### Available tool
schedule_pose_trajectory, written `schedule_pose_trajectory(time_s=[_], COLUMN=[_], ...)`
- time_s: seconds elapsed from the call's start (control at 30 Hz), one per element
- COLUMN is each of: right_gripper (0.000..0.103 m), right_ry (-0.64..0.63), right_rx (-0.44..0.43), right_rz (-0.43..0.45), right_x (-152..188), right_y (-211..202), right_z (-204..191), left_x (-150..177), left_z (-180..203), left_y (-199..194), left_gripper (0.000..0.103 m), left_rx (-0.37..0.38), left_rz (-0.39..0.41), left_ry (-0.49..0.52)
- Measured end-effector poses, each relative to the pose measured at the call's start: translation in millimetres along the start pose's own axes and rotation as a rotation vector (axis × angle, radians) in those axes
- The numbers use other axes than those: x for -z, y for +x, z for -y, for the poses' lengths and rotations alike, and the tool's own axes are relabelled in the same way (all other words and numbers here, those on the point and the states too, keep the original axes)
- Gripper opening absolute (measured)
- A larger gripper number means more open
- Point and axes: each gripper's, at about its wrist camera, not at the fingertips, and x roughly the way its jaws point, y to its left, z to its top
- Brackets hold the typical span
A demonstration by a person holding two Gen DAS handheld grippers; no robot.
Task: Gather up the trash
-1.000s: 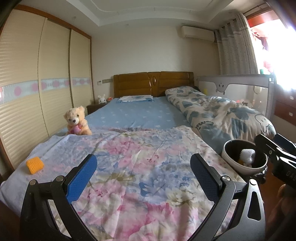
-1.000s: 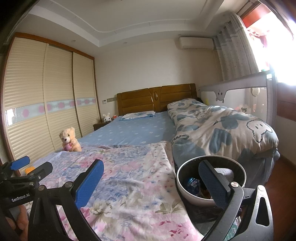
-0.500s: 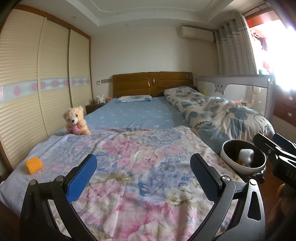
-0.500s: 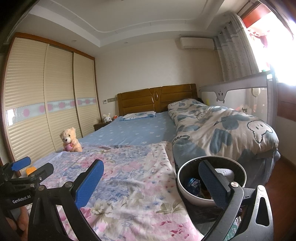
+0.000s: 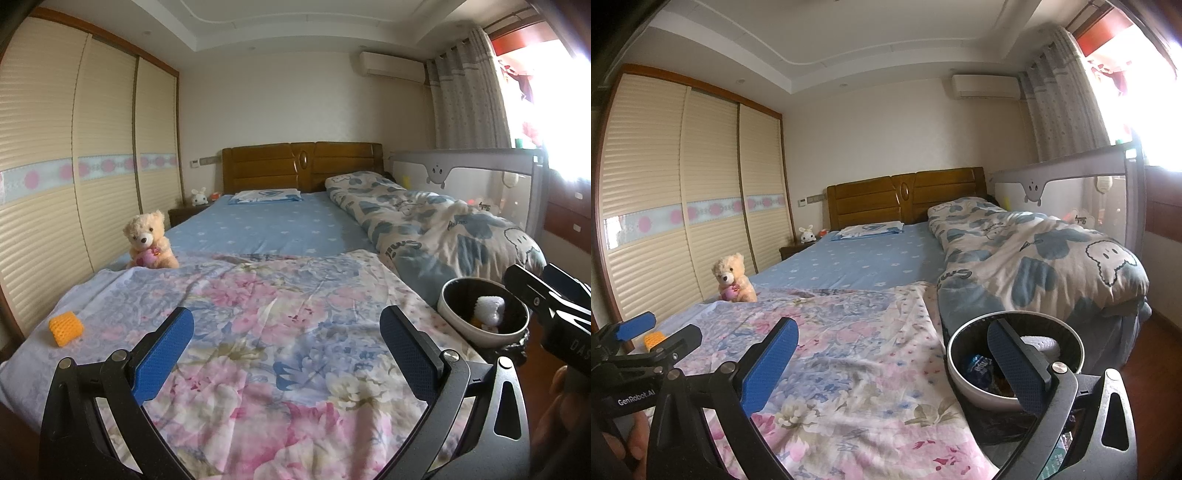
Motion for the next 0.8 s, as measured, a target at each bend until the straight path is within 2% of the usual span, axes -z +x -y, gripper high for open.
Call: schedule_pose_trajectory(time_s=[0.8], right_gripper=[0.103], right_ry=[0.002], right_rx=[-0.004], right_rz=[0.0], right_x=[-1.0], right_y=[-0.4], right_z=[-1.7], left_x=[1.3], left_z=[3.5], left_y=[0.5], left_gripper=[0.103], left_rx=[0.01], left_rz=[-0.004], left_ry=[0.002])
